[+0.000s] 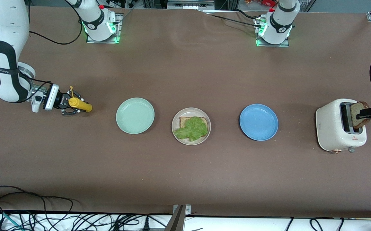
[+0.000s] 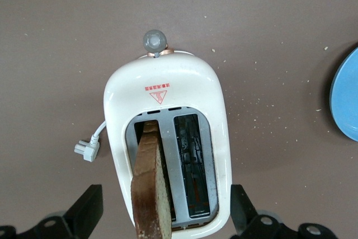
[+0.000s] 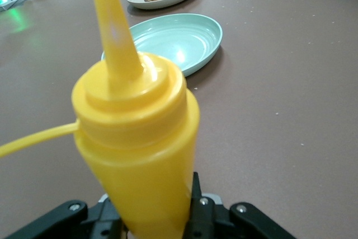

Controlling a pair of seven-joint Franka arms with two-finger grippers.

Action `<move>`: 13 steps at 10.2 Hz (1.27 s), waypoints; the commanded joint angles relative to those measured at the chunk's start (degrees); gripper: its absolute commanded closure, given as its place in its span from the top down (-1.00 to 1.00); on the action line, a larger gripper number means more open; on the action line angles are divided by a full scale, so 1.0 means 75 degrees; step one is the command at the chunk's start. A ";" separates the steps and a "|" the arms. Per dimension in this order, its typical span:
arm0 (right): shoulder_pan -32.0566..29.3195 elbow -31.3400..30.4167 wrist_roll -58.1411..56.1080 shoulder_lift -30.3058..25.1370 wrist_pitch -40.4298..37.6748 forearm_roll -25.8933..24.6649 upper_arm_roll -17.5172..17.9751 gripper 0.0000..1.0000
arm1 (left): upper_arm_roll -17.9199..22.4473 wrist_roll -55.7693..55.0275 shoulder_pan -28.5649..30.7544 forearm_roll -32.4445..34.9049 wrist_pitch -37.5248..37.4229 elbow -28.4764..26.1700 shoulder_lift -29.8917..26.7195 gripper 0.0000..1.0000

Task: Make sandwich on beige plate with both arms
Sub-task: 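Close the right gripper around the yellow mustard bottle, then lift the mustard bottle with the right gripper toward the beige plate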

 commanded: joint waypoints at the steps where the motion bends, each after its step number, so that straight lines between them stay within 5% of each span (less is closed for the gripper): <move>1: 0.0607 0.0091 0.0136 -0.0269 0.0914 0.0199 -0.0057 -1.00 | -0.0040 0.0000 0.0010 0.0097 -0.0050 0.0010 -0.0044 1.00; 10: 0.4273 0.0900 0.4388 -0.0400 0.5577 -0.0093 -0.0257 -1.00 | -0.0040 0.0000 -0.0002 0.0109 -0.0121 0.0057 -0.0067 1.00; 13: 0.5435 0.0912 0.5839 -0.0307 0.6927 -0.1004 -0.0257 -1.00 | -0.0040 -0.0011 -0.0013 0.0097 -0.0121 0.0057 -0.0079 1.00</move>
